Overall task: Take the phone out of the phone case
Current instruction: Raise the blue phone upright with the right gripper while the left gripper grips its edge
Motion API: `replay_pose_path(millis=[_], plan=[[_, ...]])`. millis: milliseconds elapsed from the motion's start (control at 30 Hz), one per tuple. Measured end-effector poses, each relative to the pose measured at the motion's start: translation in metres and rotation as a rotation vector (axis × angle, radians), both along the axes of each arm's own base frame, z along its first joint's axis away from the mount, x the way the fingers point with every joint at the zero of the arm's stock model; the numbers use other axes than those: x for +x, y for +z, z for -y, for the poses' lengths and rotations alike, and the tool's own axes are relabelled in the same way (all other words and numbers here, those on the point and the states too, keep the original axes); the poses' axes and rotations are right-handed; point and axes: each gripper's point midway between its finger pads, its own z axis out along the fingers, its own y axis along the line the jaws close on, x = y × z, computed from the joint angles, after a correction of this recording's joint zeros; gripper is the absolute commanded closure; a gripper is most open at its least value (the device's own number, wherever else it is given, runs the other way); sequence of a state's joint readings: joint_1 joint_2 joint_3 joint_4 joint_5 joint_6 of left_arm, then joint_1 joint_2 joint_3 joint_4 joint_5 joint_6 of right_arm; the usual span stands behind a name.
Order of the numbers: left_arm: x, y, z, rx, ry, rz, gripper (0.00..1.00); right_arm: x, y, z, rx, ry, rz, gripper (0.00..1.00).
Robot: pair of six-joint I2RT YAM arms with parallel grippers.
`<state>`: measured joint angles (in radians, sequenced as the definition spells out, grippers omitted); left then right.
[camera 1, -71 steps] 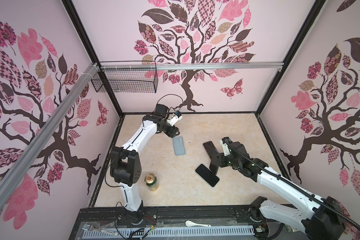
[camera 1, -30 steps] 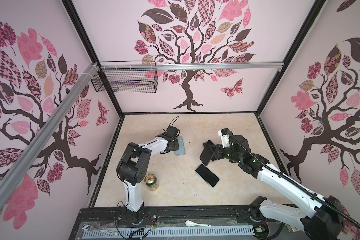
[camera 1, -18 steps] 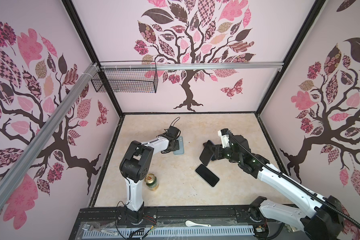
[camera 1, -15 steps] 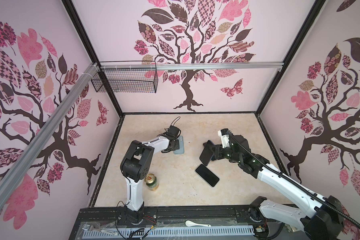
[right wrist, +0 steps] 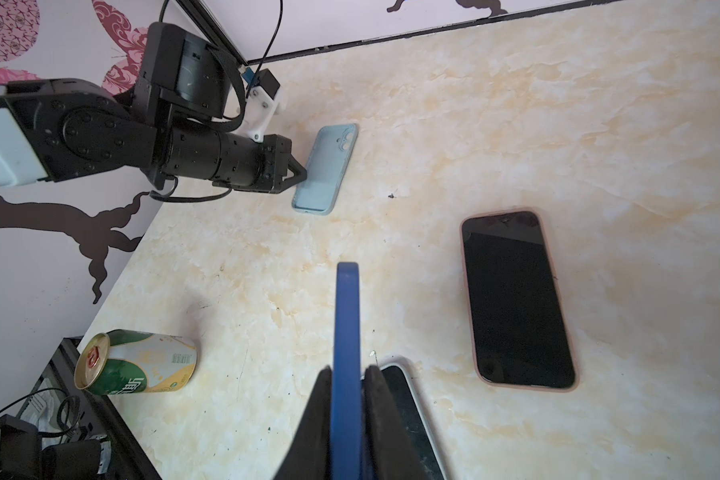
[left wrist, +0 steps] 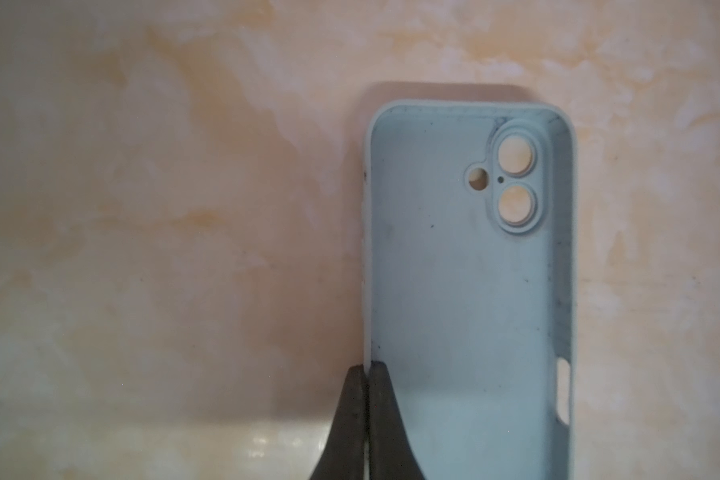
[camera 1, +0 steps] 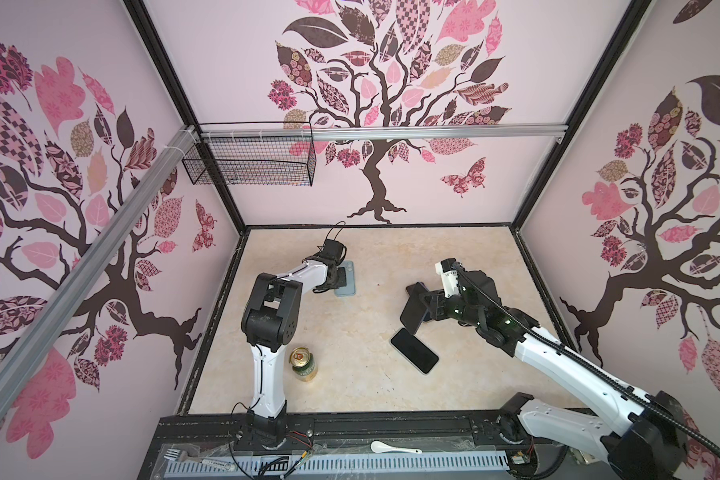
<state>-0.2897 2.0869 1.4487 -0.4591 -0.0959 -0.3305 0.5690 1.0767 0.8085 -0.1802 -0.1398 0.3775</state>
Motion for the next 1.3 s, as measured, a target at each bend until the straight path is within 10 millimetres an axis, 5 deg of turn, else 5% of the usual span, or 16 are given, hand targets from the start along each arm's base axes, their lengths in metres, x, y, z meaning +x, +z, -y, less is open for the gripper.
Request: replay_pose_path(millis=[233, 567, 667, 767, 933, 1033, 1133, 1300], plan=[[0.02, 0.001, 0.002, 0.016, -0.078, 0.018, 0.96, -0.001, -0.003, -0.002, -0.002, 0.014, -0.012, 1.0], [0.017, 0.001, 0.002, 0.025, -0.105, 0.001, 0.63, -0.003, -0.006, -0.001, -0.015, 0.016, -0.022, 1.0], [0.015, 0.023, 0.0, 0.019, -0.101, 0.027, 0.6, -0.002, -0.002, -0.001, -0.016, 0.018, -0.014, 1.0], [0.011, 0.073, 0.004, -0.032, -0.112, 0.116, 0.59, -0.001, 0.005, -0.003, -0.014, 0.027, -0.002, 1.0], [-0.036, 0.187, 0.025, -0.266, -0.217, 0.363, 0.56, -0.009, 0.028, -0.023, 0.038, 0.158, 0.024, 1.0], [-0.077, 0.232, 0.037, -0.38, -0.317, 0.469, 0.47, -0.014, 0.042, -0.035, 0.077, 0.23, 0.028, 1.0], [-0.119, 0.255, 0.047, -0.474, -0.424, 0.508, 0.43, -0.018, 0.054, -0.045, 0.112, 0.29, 0.032, 1.0], [-0.179, 0.264, 0.063, -0.618, -0.579, 0.489, 0.45, -0.022, 0.074, -0.065, 0.182, 0.401, 0.046, 1.0]])
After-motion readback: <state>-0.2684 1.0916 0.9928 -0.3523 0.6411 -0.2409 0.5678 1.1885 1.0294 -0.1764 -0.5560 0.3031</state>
